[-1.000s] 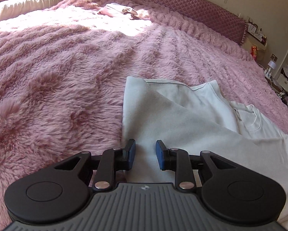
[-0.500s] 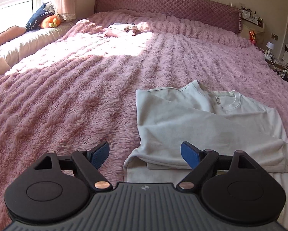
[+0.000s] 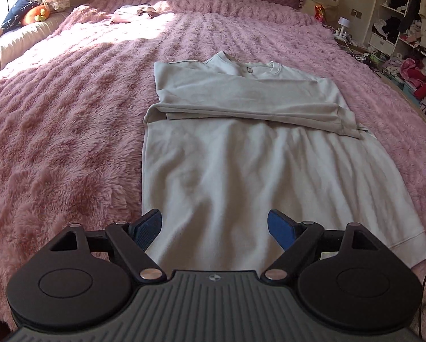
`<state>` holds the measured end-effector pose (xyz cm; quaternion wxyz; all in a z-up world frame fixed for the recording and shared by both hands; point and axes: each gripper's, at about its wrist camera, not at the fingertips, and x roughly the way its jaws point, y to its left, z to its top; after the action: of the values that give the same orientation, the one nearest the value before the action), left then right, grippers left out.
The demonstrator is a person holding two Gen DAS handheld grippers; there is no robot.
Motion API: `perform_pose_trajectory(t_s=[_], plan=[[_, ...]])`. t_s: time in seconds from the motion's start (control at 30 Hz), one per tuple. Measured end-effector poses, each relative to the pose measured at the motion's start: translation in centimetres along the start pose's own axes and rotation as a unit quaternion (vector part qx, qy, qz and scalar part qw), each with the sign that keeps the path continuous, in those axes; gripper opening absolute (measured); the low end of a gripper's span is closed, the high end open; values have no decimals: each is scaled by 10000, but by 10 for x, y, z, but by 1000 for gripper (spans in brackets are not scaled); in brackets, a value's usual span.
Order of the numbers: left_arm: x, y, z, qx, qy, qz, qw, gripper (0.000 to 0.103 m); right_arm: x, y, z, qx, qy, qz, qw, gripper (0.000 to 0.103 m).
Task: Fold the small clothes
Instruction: 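Grasp the hem with the left gripper while the right gripper grasps the hem beside it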
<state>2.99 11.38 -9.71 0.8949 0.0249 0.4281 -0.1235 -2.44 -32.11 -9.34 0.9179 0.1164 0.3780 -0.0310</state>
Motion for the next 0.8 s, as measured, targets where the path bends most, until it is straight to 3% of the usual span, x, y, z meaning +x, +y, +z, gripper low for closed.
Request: perform_pose_trajectory(t_s=[0.07,0.2,0.3,0.37,0.47,0.6,0.8], plan=[[-1,3,-17,60,225,171,9996,98,-11,-8,-24,-116,343,-172,9992,82],[-6,17,-44,-114,381,219,9990,98,-19,-43,-59,368,967,-67,9946,82],[-7,30,-52,-391,450,189,9980,98,-22,-53,-74,354,1040,15,9939,73],[-10,41,-58,-650,372,-19,9972,98,-23,-54,-79,302,1037,157,9940,69],[-5,57,-64,-1098,385,-373,9925,89,-16,-53,-83,321,1118,430,9923,48],[7,72,-70,-1585,461,-658,9841,84,-5,-49,-85,278,1267,401,9907,47],[14,83,-77,-1929,488,-897,9759,83,11,-53,-87,553,1524,517,9854,47]])
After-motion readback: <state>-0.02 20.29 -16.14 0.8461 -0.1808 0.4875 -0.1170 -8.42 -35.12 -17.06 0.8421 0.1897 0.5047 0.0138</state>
